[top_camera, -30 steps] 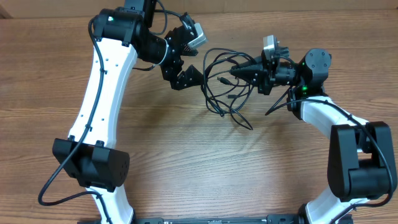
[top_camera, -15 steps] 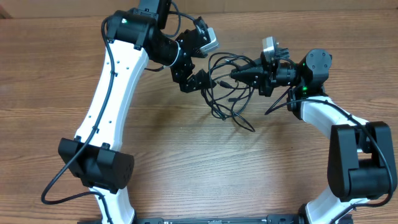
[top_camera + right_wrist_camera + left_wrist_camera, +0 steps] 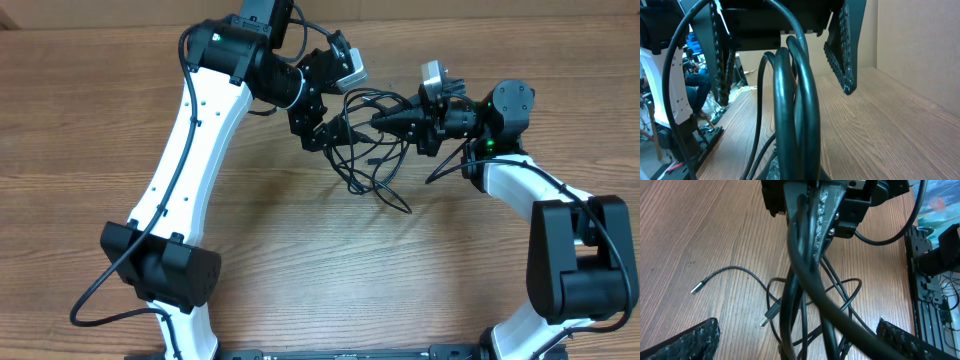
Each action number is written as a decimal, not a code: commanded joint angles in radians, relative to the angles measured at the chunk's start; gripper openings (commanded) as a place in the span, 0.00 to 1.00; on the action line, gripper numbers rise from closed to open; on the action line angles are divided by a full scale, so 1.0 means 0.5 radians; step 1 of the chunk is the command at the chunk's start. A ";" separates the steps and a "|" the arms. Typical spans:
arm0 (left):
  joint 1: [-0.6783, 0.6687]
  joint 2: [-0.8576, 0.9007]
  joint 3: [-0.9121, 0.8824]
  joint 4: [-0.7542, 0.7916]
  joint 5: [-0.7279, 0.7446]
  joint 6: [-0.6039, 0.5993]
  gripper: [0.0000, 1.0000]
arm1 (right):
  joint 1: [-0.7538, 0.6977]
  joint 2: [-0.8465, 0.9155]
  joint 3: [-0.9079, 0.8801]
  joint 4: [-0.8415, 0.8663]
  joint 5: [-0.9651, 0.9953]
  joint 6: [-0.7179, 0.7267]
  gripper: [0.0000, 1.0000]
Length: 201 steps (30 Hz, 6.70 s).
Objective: Untangle cables
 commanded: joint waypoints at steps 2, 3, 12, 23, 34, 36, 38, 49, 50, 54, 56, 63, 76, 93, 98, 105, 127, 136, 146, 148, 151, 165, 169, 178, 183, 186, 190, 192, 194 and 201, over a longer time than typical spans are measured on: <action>-0.002 0.070 0.031 0.009 0.006 -0.015 1.00 | 0.014 -0.043 0.007 0.017 -0.018 0.023 0.04; -0.002 0.078 0.031 0.010 0.009 -0.015 1.00 | 0.014 -0.043 0.007 0.017 -0.018 0.023 0.04; -0.002 0.087 0.031 0.063 0.008 -0.014 0.59 | 0.014 -0.043 0.006 0.016 -0.018 0.023 0.04; -0.002 0.087 0.031 0.083 0.008 -0.016 0.04 | 0.014 -0.043 0.006 0.016 -0.018 0.023 0.04; 0.020 0.086 0.031 0.091 0.008 -0.178 0.04 | 0.013 -0.043 0.007 -0.037 -0.015 0.021 0.08; 0.025 0.080 0.031 0.086 0.009 -0.211 0.04 | 0.012 -0.043 0.007 -0.060 -0.007 0.021 0.13; 0.025 0.066 0.031 0.083 0.009 -0.219 0.04 | 0.011 -0.043 0.007 -0.096 0.024 0.021 0.20; 0.027 -0.101 0.032 0.092 -0.007 -0.291 0.04 | 0.011 -0.043 0.006 -0.651 0.409 0.024 0.51; 0.029 -0.111 0.031 0.092 -0.021 -0.327 0.04 | 0.011 -0.043 0.006 -0.682 0.426 0.026 0.52; 0.045 -0.153 0.032 0.112 -0.179 -0.642 0.04 | -0.001 -0.043 0.007 -0.704 0.520 0.309 0.59; 0.060 -0.169 0.032 0.128 -0.228 -0.820 0.04 | -0.021 -0.043 0.007 -0.704 0.555 0.446 0.67; 0.138 -0.214 0.071 0.219 -0.372 -1.499 0.04 | -0.093 -0.043 0.007 -0.703 0.562 0.752 1.00; 0.261 -0.217 0.127 0.233 -0.783 -2.389 0.04 | -0.071 -0.043 0.007 -0.429 0.434 1.067 1.00; 0.156 -0.211 0.123 0.278 -0.871 -2.843 0.04 | 0.197 -0.043 0.007 0.045 0.319 1.270 1.00; 0.182 -0.211 0.123 0.266 -0.980 -3.438 0.04 | 0.231 -0.043 0.007 0.036 0.306 1.270 1.00; 0.290 -0.211 0.123 0.114 -0.986 -4.361 0.04 | 0.230 -0.043 0.007 -0.085 0.428 1.271 1.00; 0.304 -0.211 0.123 0.058 -1.061 -5.285 0.04 | 0.271 -0.043 0.006 -0.589 0.640 1.207 1.00; 0.288 -0.211 0.123 0.066 -0.954 -5.564 0.04 | 0.369 -0.043 0.006 -0.752 0.763 0.984 1.00; 0.286 -0.211 0.123 0.033 -0.707 -5.422 0.04 | 0.391 -0.043 0.006 -1.028 1.367 0.890 0.98; 0.281 -0.211 0.123 0.026 -0.703 -5.377 0.04 | 0.391 -0.043 0.006 -1.022 1.438 0.883 0.97; 0.272 -0.211 0.123 0.012 -0.697 -5.367 0.04 | 0.391 -0.043 0.006 -1.019 1.474 0.883 0.89; 0.243 -0.211 0.123 0.046 -0.641 -5.396 0.04 | 0.506 -0.043 0.006 -1.029 1.444 0.840 0.76; 0.250 -0.211 0.123 0.085 -0.653 -5.407 0.04 | 0.507 -0.043 0.006 -1.102 1.445 0.839 0.63; 0.269 -0.211 0.123 0.111 -0.690 -5.429 0.04 | 0.507 -0.043 0.006 -1.154 1.444 0.840 0.27; 0.299 -0.211 0.123 0.111 -0.734 -5.429 0.04 | 0.507 -0.043 0.006 -1.154 1.428 0.841 0.04; 0.316 -0.211 0.123 0.112 -0.733 -5.430 0.04 | 0.507 -0.043 0.006 -1.154 1.428 0.841 0.04; 0.359 -0.211 0.123 0.113 -0.733 -5.454 0.04 | 0.507 -0.043 0.006 -1.155 1.426 0.841 0.04; 0.405 -0.211 0.123 0.113 -0.734 -5.460 0.04 | 0.507 -0.043 0.006 -1.155 1.387 0.841 0.04; 0.453 -0.211 0.123 0.113 -0.734 -5.460 0.04 | 0.507 -0.043 0.006 -1.155 1.330 0.841 0.04; 0.645 -0.211 0.123 0.102 -0.870 -5.486 0.04 | 0.505 -0.043 0.006 -1.154 1.162 0.841 0.04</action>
